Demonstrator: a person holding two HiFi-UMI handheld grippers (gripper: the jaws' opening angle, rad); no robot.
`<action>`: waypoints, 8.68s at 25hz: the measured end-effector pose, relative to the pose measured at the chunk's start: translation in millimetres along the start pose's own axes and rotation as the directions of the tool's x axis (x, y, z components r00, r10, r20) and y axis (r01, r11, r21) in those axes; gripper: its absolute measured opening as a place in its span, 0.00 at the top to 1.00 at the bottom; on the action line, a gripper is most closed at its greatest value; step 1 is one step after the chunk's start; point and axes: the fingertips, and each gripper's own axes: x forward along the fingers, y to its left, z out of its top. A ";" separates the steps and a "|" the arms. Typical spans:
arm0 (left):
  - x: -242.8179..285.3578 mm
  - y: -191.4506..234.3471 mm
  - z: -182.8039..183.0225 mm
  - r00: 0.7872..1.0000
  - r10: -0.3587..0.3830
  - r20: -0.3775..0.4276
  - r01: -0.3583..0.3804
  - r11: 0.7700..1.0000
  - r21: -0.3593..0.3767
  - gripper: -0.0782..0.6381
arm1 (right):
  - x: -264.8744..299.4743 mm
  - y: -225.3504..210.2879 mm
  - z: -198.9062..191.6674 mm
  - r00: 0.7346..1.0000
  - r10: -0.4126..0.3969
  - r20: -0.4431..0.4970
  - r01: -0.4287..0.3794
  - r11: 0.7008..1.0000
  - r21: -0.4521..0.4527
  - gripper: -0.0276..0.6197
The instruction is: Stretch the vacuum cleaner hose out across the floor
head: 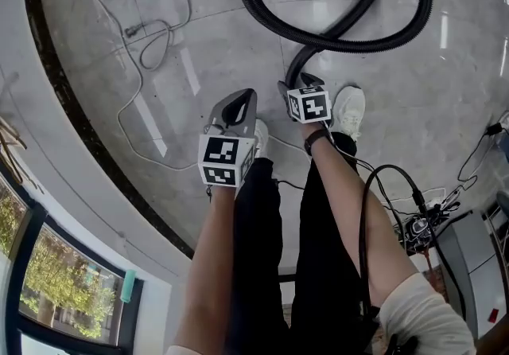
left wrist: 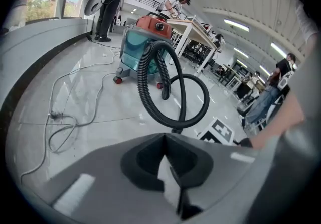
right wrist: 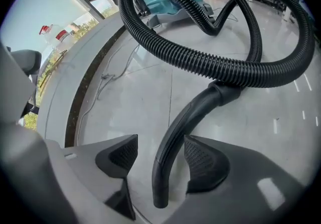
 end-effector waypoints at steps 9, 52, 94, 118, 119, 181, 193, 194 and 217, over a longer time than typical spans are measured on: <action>20.2 12.2 3.2 0.997 0.017 0.082 -0.009 0.995 -0.101 0.89 | 29.9 -5.4 16.0 0.986 -0.152 0.067 0.155 0.987 -0.032 0.70; -367.3 -191.6 214.8 0.937 -0.259 0.236 0.265 0.964 0.008 0.89 | -565.0 249.7 -85.9 0.860 0.470 0.199 -0.485 0.629 0.608 0.70; -825.8 -424.1 -242.5 0.839 -0.285 0.464 0.222 0.957 0.187 0.89 | -755.4 476.8 -639.2 0.652 0.458 0.604 -0.755 0.472 0.456 0.69; -931.0 -648.6 -532.4 0.846 -0.350 0.402 0.281 0.934 0.222 0.89 | -926.2 472.3 -961.8 0.382 0.446 0.810 -0.908 0.347 0.237 0.70; -938.6 -652.2 -541.4 0.841 -0.365 0.400 0.290 0.927 0.236 0.89 | -930.7 481.3 -974.9 0.372 0.439 0.818 -0.911 0.342 0.231 0.70; -923.1 -894.1 -703.8 0.925 -0.271 0.265 0.379 0.632 -0.676 0.65 | -1016.4 436.7 -1261.6 0.607 -0.304 0.734 0.452 0.892 -0.004 0.30; -947.5 -905.6 -686.2 0.907 -0.315 0.278 0.417 0.589 -0.693 0.66 | -960.8 403.5 -1240.0 0.676 -0.462 0.574 0.622 0.776 -0.108 0.79; -943.9 -900.9 -691.3 0.909 -0.323 0.266 0.412 0.585 -0.699 0.65 | -955.1 411.9 -1243.9 0.748 -0.378 0.546 0.527 0.838 -0.142 0.79; -902.4 -942.0 -681.6 0.465 -0.739 0.487 0.851 0.222 -0.477 0.25 | -1030.5 458.1 -1326.0 0.241 0.565 0.789 -0.954 0.286 0.086 0.75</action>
